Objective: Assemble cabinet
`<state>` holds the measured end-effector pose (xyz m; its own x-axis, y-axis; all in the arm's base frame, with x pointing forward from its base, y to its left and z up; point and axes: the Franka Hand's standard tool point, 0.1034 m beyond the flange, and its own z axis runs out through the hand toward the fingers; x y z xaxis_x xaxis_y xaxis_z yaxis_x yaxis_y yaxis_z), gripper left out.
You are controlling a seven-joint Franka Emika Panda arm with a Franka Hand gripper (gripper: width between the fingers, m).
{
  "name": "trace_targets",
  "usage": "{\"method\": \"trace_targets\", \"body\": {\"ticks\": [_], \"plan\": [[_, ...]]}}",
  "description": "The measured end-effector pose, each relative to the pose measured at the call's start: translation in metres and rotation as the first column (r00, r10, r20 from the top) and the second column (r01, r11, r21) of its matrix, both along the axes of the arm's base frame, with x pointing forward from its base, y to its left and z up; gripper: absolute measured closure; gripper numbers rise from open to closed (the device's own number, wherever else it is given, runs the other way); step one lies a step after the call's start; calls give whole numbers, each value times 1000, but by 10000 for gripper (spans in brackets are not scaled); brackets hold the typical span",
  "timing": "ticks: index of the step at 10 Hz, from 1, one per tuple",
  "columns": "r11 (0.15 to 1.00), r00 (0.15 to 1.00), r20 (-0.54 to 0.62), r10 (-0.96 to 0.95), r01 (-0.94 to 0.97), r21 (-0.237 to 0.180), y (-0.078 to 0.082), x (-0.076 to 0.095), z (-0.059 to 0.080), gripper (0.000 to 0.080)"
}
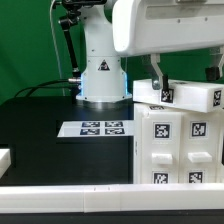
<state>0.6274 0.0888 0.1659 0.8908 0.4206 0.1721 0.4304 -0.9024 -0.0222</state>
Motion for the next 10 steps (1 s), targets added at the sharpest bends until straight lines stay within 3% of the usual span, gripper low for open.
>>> {"method": "trace_targets", "body": {"ticks": [5, 6, 7, 8, 10], "plan": [[1000, 1000, 6, -12, 12, -8, -3, -6, -12, 3], [1000, 1000, 6, -23, 23, -7, -3, -6, -11, 138], [1000, 1000, 6, -28, 28, -6, -4, -6, -11, 138], [999, 999, 4, -48, 48, -3, -4, -6, -11, 238], [994, 994, -2, -111, 111, 6, -4, -6, -12, 237]]}}
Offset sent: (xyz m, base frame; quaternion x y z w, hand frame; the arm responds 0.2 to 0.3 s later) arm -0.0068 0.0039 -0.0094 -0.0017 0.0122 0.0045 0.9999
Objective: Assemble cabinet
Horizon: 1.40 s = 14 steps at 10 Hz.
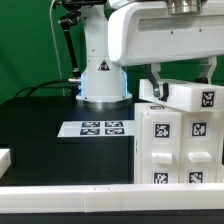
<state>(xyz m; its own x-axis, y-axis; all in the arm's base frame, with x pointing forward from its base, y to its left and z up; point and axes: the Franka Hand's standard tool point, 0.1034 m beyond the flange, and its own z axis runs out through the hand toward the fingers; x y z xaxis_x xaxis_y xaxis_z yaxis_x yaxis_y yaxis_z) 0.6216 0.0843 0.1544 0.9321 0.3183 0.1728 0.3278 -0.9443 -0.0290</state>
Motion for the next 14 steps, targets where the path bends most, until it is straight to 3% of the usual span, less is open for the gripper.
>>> {"method": "trace_targets", "body": {"ticks": [4, 7, 11, 12, 14], "plan": [[958, 959, -28, -283, 284, 43, -2, 0, -1, 237], [851, 855, -32, -517, 518, 88, -6, 3, -1, 236], [594, 607, -80, -791, 792, 141, -5, 4, -1, 236], [505, 521, -103, -847, 850, 148, -5, 4, -1, 236], [410, 429, -128, -894, 899, 153, -7, 4, -1, 235]]}}
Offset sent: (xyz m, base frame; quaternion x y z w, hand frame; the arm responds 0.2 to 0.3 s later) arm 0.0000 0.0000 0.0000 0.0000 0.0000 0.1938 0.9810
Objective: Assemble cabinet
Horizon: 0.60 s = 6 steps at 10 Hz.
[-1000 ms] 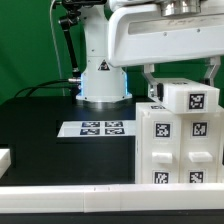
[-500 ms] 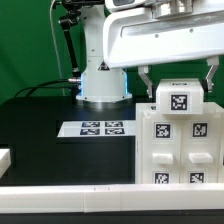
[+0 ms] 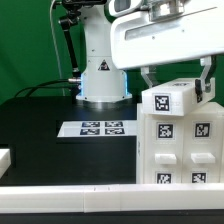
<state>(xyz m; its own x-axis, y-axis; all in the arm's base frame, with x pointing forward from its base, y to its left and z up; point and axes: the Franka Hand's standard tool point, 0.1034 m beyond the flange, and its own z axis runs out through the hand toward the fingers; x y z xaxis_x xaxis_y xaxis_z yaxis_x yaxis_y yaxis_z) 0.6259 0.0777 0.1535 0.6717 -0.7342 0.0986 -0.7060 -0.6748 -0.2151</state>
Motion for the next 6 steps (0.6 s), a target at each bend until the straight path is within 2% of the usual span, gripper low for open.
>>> {"method": "trace_targets", "body": {"ticks": [3, 4, 6], "plan": [[991, 991, -11, -133, 134, 31, -1, 0, 0, 235], [965, 967, -23, -254, 255, 67, -1, 1, 1, 235], [906, 912, -57, -406, 409, 106, -1, 0, 1, 235]]}}
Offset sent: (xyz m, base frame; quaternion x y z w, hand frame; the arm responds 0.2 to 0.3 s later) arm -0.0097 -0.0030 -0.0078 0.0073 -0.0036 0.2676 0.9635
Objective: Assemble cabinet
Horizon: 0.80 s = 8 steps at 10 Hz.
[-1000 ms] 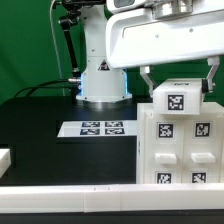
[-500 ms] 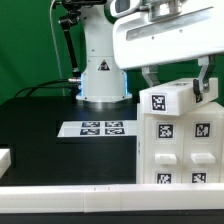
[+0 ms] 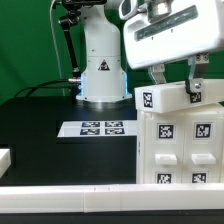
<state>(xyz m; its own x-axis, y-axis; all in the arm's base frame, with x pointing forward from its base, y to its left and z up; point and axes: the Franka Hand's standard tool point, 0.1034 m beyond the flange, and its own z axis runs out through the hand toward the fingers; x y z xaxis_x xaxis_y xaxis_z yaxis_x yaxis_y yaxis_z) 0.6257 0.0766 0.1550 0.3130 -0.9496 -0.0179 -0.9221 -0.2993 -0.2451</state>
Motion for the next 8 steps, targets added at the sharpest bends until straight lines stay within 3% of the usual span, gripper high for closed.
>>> {"method": "trace_targets", "body": {"ticks": [3, 5, 8], "plan": [[953, 956, -59, -287, 291, 81, 0, -2, -1, 235], [854, 864, -138, -484, 501, 137, 0, -3, -2, 235], [701, 716, -208, -667, 697, 150, 0, -3, -1, 235]]}}
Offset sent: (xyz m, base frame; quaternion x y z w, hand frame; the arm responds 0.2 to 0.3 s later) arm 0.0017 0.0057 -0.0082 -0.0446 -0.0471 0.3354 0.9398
